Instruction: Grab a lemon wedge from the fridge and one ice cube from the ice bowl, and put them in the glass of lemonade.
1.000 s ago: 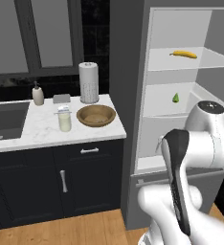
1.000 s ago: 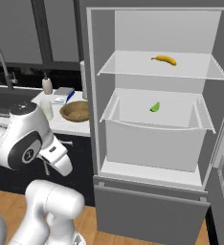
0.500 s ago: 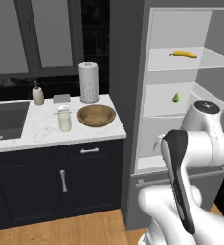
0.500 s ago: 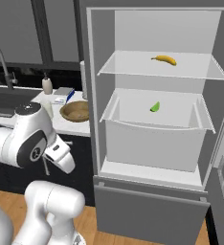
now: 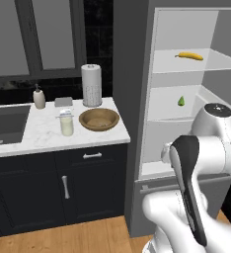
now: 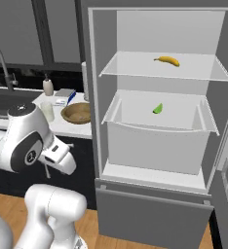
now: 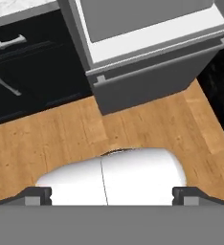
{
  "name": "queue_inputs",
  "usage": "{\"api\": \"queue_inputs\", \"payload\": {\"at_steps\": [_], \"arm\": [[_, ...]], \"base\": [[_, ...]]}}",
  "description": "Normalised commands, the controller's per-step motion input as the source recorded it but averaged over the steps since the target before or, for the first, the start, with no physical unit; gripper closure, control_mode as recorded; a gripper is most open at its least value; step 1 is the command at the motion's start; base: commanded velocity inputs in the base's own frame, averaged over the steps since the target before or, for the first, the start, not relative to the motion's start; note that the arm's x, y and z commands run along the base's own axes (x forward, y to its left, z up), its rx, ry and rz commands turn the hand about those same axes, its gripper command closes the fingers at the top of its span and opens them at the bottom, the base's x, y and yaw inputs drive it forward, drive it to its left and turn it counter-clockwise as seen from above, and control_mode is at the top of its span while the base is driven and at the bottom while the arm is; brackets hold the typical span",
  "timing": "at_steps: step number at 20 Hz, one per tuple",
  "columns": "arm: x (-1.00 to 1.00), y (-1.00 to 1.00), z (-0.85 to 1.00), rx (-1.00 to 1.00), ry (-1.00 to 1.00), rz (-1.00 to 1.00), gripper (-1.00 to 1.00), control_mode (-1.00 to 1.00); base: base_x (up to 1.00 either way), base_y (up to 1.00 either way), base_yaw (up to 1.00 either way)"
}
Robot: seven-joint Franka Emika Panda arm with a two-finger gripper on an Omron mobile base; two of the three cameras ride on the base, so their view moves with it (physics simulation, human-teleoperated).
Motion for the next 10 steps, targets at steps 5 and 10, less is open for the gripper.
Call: {"api": "queue_inputs", "payload": {"at_steps": [5, 10], "arm": [[-0.33, 0.00, 0.00, -0.09, -0.05, 0.28, -1.00, -1.00], [-0.02, 0.00, -0.07, -0.01, -0.04, 0.22, -1.00, -1.00]], "base": [[0.00, 0.00, 0.00], [0.00, 0.00, 0.00]]}}
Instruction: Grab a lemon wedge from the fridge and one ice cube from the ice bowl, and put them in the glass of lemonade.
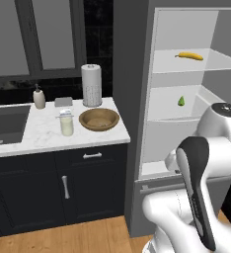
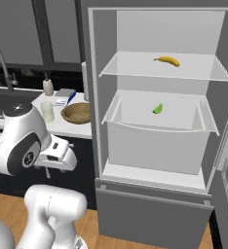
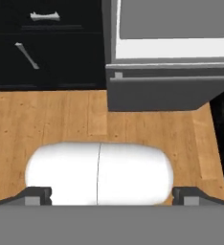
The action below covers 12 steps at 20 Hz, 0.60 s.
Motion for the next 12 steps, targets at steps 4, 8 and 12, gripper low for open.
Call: {"api": "queue_inputs", "payload": {"at_steps": [4, 8, 12], "arm": [[0.00, 0.00, -0.03, 0.00, -0.04, 0.03, -1.00, -1.00], [-0.04, 0.00, -0.01, 0.00, -0.11, 0.00, -1.00, -1.00], [0.00, 0.00, 0.00, 0.00, -0.04, 0.00, -1.00, -1.00]], "base": [[0.00, 0.00, 0.00], [0.00, 0.00, 0.00], [0.00, 0.00, 0.00]]}}
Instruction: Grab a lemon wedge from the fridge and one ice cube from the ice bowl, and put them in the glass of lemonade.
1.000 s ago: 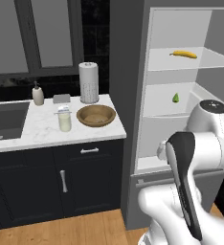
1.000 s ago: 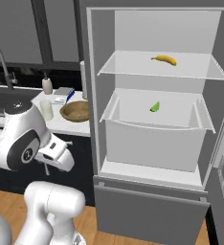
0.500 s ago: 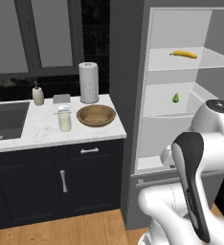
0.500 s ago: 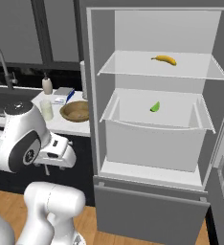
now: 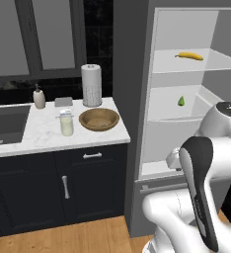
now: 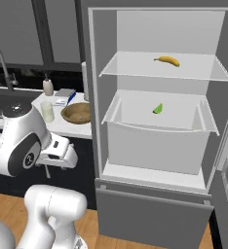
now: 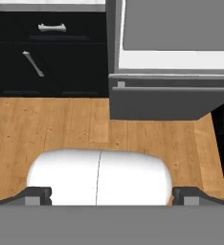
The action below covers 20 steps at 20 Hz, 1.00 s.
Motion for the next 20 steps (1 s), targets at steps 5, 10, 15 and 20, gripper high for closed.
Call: {"api": "queue_inputs", "payload": {"at_steps": [5, 10, 15, 20], "arm": [[-0.02, 0.00, 0.00, 0.00, -0.01, 0.00, -1.00, -1.00], [-0.21, 0.00, -0.06, 0.00, -0.10, -0.02, -1.00, -1.00], [-0.18, 0.00, -0.09, 0.00, -0.13, -0.04, -1.00, -1.00], [-0.01, 0.00, -0.04, 0.00, -0.05, -0.01, -1.00, -1.00]], "base": [[0.00, 0.00, 0.00], [0.00, 0.00, 0.00], [0.00, 0.00, 0.00], [0.00, 0.00, 0.00]]}}
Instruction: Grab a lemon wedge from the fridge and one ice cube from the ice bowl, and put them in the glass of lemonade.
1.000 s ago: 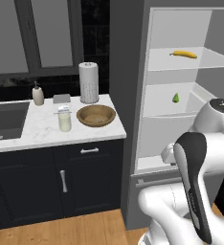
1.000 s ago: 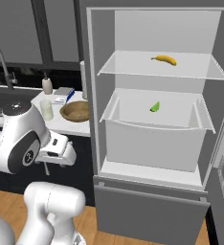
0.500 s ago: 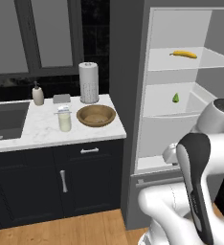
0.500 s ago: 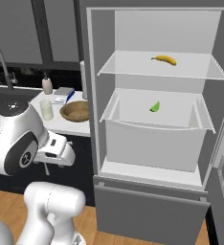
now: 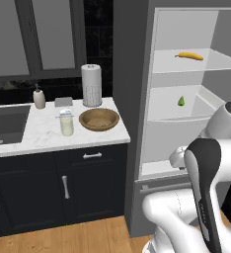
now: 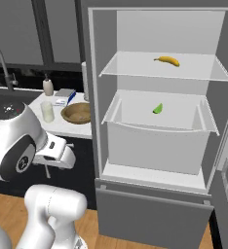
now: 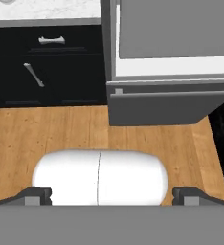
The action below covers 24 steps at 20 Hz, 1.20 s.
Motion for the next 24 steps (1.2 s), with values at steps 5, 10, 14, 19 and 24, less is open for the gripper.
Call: {"api": "queue_inputs", "payload": {"at_steps": [5, 10, 14, 19, 24], "arm": [[-0.03, 0.00, -0.03, 0.00, -0.01, 0.00, -1.00, -1.00], [-0.01, 0.00, -0.01, 0.00, 0.00, 0.00, -1.00, 1.00], [0.00, 0.00, 0.00, 0.00, 0.00, 0.00, -1.00, 1.00], [0.00, 0.00, 0.00, 0.00, 0.00, 0.00, -1.00, 1.00], [0.00, 0.00, 0.00, 0.00, 0.00, 0.00, -1.00, 1.00]], "base": [[0.00, 0.00, 0.00], [-0.09, -0.04, 0.00], [-0.17, -0.38, -0.03], [-0.06, -0.61, -0.06], [-0.03, -0.74, -0.05]]}}
